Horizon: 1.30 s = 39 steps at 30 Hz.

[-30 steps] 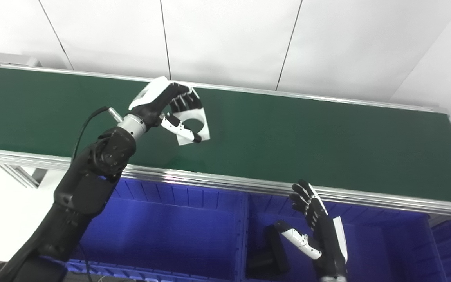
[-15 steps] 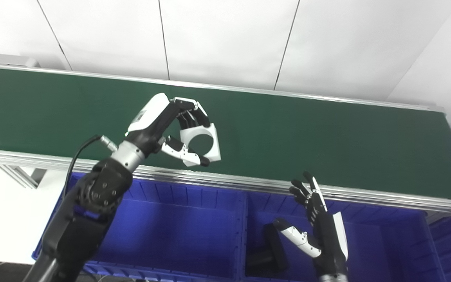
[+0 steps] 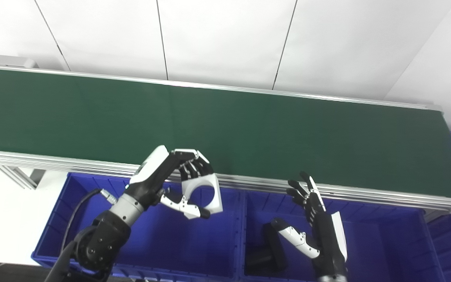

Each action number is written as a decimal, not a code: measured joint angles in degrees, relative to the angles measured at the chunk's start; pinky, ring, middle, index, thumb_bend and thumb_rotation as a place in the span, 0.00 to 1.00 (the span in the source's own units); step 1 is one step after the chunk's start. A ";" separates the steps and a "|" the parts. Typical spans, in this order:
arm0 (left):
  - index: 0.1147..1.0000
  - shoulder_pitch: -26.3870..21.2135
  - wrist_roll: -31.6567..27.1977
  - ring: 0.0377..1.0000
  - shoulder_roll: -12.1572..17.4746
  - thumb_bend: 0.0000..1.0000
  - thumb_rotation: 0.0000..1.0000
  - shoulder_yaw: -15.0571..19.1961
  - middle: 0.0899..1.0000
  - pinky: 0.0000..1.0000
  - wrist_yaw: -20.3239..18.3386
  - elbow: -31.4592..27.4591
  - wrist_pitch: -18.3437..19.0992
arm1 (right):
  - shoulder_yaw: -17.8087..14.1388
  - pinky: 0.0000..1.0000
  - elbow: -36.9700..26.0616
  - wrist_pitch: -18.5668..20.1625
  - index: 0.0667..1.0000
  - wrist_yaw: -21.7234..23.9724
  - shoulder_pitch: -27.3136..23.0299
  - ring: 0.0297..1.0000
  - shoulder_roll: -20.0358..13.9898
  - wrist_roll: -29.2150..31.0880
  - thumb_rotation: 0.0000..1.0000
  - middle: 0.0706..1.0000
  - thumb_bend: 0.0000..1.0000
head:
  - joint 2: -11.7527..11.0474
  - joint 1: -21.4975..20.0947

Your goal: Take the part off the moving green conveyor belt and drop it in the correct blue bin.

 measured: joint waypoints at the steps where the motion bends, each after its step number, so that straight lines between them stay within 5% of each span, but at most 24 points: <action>1: 0.48 0.41 0.53 0.36 0.05 0.49 0.00 -0.42 0.42 0.36 -0.36 0.27 0.15 | -0.04 0.83 0.00 0.01 0.95 0.02 0.03 0.82 -0.01 0.16 0.58 0.84 0.84 | -0.09 0.09; 4: 0.49 1.41 2.51 0.35 0.44 0.49 0.00 -1.76 0.40 0.34 -1.57 0.49 1.13 | -0.08 0.82 -0.08 0.09 0.95 0.04 0.14 0.81 -0.09 -0.04 0.59 0.84 0.83 | 0.00 0.26; 14: 0.45 0.64 7.93 0.41 2.94 0.50 0.00 -4.96 0.47 0.51 -6.71 2.45 4.35 | 0.15 0.81 -1.07 0.25 0.93 0.06 0.63 0.81 -0.06 -1.06 0.58 0.84 0.83 | 0.53 -0.18; 18: 0.43 -0.83 11.43 0.66 3.41 0.51 0.04 -6.29 0.68 0.61 -10.20 2.48 9.26 | 0.36 0.81 -1.77 0.51 0.91 0.19 0.52 0.80 0.12 -0.98 0.58 0.84 0.83 | 0.88 -0.70; 19: 0.58 -1.13 12.06 0.70 3.66 0.58 0.02 -6.54 0.72 0.64 -11.04 2.42 10.49 | 0.42 0.80 -1.77 0.55 0.91 0.21 0.51 0.80 0.17 -1.01 0.57 0.84 0.83 | 1.05 -1.31; 22: 0.74 -1.70 13.56 0.75 4.22 0.65 0.00 -7.24 0.78 0.67 -13.44 2.34 13.52 | 0.48 0.79 -1.77 0.55 0.91 0.20 0.44 0.80 0.35 -1.07 0.56 0.84 0.84 | 1.14 -2.37; 31: 0.89 -2.56 16.17 0.87 5.66 0.67 0.00 -8.37 0.89 0.78 -18.52 0.76 19.37 | 1.05 0.80 -1.78 1.19 0.92 0.19 0.19 0.80 1.17 -1.68 0.57 0.85 0.84 | 1.49 -4.22; 35: 0.94 -3.09 17.79 0.96 6.50 0.68 0.09 -8.91 0.97 0.90 -19.62 0.10 19.81 | 1.39 0.80 -1.95 1.81 0.91 0.19 0.31 0.80 1.58 -2.39 0.56 0.85 0.84 | 1.84 -4.22; 39: 0.94 -3.10 17.12 0.96 6.44 0.70 0.13 -8.74 0.97 0.88 -20.53 -0.02 20.62 | 1.53 0.82 -1.99 1.85 0.91 0.18 0.31 0.81 1.94 -2.45 0.55 0.85 0.84 | 1.67 -4.57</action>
